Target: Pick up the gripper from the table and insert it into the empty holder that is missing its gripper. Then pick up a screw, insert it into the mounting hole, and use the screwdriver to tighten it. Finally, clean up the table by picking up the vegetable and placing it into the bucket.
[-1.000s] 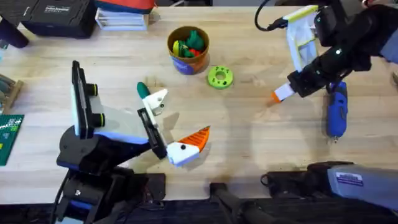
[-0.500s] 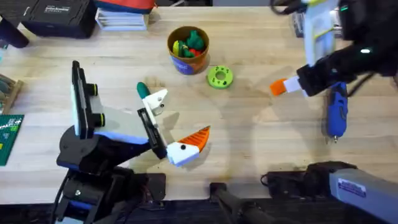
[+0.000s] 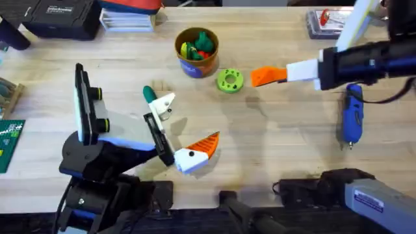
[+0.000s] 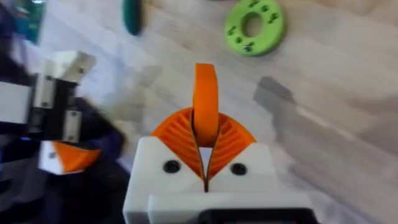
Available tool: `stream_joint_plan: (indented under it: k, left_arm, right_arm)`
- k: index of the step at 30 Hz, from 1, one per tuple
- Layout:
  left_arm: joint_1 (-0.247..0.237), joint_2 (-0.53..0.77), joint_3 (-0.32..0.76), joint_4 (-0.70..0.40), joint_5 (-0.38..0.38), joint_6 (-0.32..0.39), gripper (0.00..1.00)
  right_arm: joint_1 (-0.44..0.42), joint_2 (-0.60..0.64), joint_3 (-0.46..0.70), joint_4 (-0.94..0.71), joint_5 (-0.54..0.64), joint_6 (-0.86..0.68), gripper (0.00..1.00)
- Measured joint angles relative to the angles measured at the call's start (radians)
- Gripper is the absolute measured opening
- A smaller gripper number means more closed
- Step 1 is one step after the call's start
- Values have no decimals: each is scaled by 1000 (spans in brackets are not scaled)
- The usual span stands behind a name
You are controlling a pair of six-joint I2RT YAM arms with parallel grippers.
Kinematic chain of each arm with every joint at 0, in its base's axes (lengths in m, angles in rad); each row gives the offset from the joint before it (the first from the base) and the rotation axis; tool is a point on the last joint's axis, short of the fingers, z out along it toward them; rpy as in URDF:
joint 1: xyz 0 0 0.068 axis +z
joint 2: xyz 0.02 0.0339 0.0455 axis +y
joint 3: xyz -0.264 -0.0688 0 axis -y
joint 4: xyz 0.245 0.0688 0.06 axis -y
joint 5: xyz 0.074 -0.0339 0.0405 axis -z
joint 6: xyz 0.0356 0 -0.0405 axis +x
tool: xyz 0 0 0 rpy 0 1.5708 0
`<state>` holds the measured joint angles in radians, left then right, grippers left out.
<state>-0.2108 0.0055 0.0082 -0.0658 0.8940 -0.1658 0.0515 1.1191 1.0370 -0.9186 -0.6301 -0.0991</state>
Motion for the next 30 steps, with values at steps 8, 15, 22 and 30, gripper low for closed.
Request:
stream_joint_plan:
  k: [8, 15, 22, 30]
  left_arm:
    - [0, 0, 0, 0, 0, 0, 985]
    - [0, 0, 0, 0, 0, 0, 985]
    - [0, 0, 0, 0, 0, 0, 986]
    - [0, 0, 0, -1, 0, 0, 986]
  right_arm:
    - [57, 164, 0, 6, -232, 93, 9]
    - [151, 293, 0, 99, -427, 116, 9]
    - [283, 420, 0, 250, -557, 218, 9]
    - [353, 492, 0, 303, -637, 294, 9]
